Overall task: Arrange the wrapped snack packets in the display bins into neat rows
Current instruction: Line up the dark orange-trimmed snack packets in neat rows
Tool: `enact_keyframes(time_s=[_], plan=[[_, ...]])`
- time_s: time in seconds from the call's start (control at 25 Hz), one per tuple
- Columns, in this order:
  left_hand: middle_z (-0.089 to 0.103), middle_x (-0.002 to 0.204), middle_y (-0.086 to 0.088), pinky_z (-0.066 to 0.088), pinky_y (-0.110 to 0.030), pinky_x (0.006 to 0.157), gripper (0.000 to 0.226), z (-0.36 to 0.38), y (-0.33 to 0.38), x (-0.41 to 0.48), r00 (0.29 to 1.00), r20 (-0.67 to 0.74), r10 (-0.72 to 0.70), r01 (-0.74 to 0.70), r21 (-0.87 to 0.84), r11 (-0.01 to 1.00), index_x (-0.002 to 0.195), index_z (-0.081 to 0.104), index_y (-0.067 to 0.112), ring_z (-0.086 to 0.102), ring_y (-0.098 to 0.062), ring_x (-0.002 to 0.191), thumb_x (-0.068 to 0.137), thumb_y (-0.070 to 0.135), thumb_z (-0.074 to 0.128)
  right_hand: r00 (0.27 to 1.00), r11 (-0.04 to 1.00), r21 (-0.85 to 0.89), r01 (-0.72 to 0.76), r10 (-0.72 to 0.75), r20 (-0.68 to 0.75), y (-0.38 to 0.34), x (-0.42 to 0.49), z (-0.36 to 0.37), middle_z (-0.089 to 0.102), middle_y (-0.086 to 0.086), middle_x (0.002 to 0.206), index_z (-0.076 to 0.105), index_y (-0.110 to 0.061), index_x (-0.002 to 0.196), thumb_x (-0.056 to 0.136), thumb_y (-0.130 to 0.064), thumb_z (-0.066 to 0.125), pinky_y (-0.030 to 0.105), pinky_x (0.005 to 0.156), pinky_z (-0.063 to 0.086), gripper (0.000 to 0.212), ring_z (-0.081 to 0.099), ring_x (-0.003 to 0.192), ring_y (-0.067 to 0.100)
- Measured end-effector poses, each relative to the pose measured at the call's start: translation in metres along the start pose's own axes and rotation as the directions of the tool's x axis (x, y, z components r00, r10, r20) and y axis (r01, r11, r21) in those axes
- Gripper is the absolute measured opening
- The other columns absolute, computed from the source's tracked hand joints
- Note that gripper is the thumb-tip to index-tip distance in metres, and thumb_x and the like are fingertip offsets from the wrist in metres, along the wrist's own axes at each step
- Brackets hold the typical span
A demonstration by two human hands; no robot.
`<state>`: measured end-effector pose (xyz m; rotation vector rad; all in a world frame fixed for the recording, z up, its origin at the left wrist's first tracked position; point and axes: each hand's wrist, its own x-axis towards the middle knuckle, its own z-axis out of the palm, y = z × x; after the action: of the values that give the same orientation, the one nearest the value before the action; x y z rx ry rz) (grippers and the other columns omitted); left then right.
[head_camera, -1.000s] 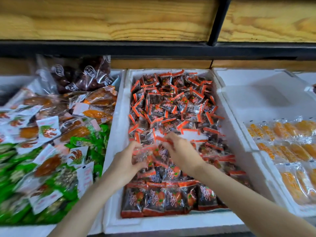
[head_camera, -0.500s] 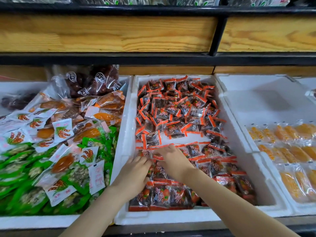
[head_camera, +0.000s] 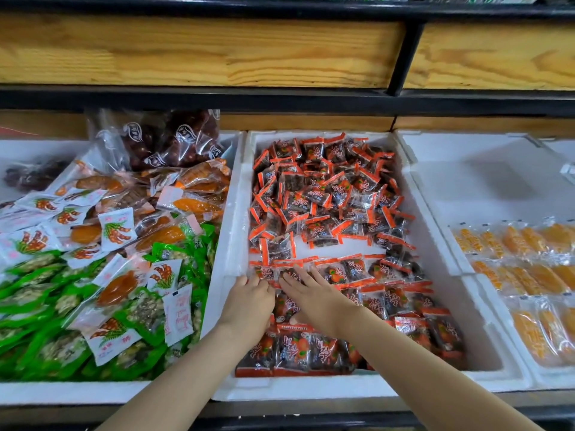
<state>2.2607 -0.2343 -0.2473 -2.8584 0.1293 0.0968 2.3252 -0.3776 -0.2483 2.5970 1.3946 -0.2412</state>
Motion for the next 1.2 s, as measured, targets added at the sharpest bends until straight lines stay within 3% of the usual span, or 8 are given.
enact_keyframes(time_s=[0.08, 0.2, 0.4, 0.56, 0.72, 0.88, 1.04, 1.2], plan=[[0.048, 0.135, -0.007, 0.023, -0.034, 0.107, 0.038, 0.002, -0.003, 0.001, 1.0, -0.014, 0.02, -0.02, -0.04, 0.999, 0.131, 0.046, 0.008, 0.033, -0.026, 0.133, 0.096, 0.022, 0.048, 1.0, 1.0, -0.021, 0.019, -0.019, 0.002, 0.0, 0.002, 0.002, -0.01, 0.01, 0.158, -0.008, -0.006, 0.148, 0.101, -0.04, 0.028, 0.043, 0.115, -0.009, 0.068, -0.017, 0.143, 0.029], [0.047, 0.135, 0.001, 0.029, -0.03, 0.103, 0.042, -0.003, -0.015, 0.009, 0.988, -0.156, -0.009, -0.034, -0.273, 0.961, 0.134, 0.043, 0.018, 0.039, -0.018, 0.127, 0.097, 0.036, 0.047, 0.981, 0.951, 0.307, -0.04, 0.096, -0.171, 0.013, -0.001, -0.008, 0.007, 0.003, 0.158, 0.007, -0.015, 0.151, 0.098, -0.043, 0.035, 0.035, 0.117, 0.002, 0.066, 0.001, 0.145, 0.018], [0.039, 0.145, 0.001, 0.029, -0.033, 0.11, 0.054, -0.014, -0.032, 0.06, 0.956, -0.247, -0.159, 0.033, -0.448, 0.893, 0.145, 0.032, 0.02, 0.034, -0.019, 0.134, 0.097, 0.037, 0.049, 0.894, 0.849, 0.504, -0.159, 0.341, -0.292, 0.072, 0.015, -0.027, 0.03, 0.0, 0.148, 0.024, -0.02, 0.146, 0.098, -0.02, 0.047, 0.029, 0.109, 0.027, 0.054, 0.028, 0.136, 0.018], [0.04, 0.142, -0.003, 0.026, -0.036, 0.111, 0.059, -0.013, -0.031, 0.096, 0.973, -0.144, -0.183, 0.129, -0.321, 0.938, 0.141, 0.037, 0.016, 0.033, -0.023, 0.132, 0.092, 0.042, 0.057, 0.904, 0.861, 0.446, -0.243, 0.367, -0.217, 0.102, 0.044, -0.015, 0.036, -0.001, 0.147, 0.032, -0.02, 0.144, 0.097, -0.019, 0.049, 0.031, 0.105, 0.035, 0.05, 0.032, 0.135, 0.018], [0.045, 0.134, -0.003, 0.027, -0.035, 0.106, 0.049, -0.009, -0.027, 0.111, 0.979, -0.143, -0.145, 0.124, -0.146, 0.981, 0.13, 0.05, 0.016, 0.033, -0.023, 0.128, 0.089, 0.041, 0.06, 0.915, 0.946, 0.091, -0.312, 0.324, -0.24, 0.115, 0.065, -0.005, 0.036, -0.002, 0.147, 0.027, -0.021, 0.147, 0.096, -0.028, 0.05, 0.033, 0.107, 0.03, 0.056, 0.029, 0.132, 0.021], [0.051, 0.116, 0.001, 0.038, -0.028, 0.083, 0.022, -0.016, -0.029, 0.112, 0.937, -0.263, -0.23, 0.129, -0.351, 0.927, 0.106, 0.055, 0.02, 0.046, -0.018, 0.108, 0.091, 0.037, 0.058, 0.912, 0.95, 0.103, -0.294, 0.311, -0.266, 0.125, 0.07, -0.011, 0.051, -0.002, 0.135, 0.036, -0.023, 0.142, 0.094, -0.033, 0.053, 0.032, 0.099, 0.038, 0.052, 0.037, 0.124, 0.021], [0.044, 0.091, 0.007, 0.032, -0.02, 0.059, 0.022, -0.022, -0.033, 0.101, 0.798, -0.335, -0.501, 0.081, -0.764, 0.64, 0.093, 0.039, 0.021, 0.048, -0.012, 0.077, 0.092, 0.032, 0.059, 0.88, 0.921, 0.256, -0.293, 0.365, -0.304, 0.122, 0.05, -0.023, 0.066, -0.001, 0.106, 0.053, -0.025, 0.129, 0.097, -0.03, 0.048, 0.028, 0.074, 0.048, 0.033, 0.059, 0.093, 0.016], [0.058, 0.117, -0.009, 0.057, -0.042, 0.075, 0.02, -0.018, -0.021, 0.097, 0.823, 0.036, -0.567, -0.011, -0.997, -0.079, 0.114, 0.049, 0.018, 0.068, -0.023, 0.088, 0.097, 0.029, 0.05, 0.695, 0.804, 0.581, -0.125, 0.489, -0.527, 0.11, 0.025, -0.03, 0.063, -0.007, 0.066, 0.063, -0.02, 0.121, 0.092, -0.028, 0.058, 0.019, 0.047, 0.04, 0.03, 0.045, 0.046, 0.002]])
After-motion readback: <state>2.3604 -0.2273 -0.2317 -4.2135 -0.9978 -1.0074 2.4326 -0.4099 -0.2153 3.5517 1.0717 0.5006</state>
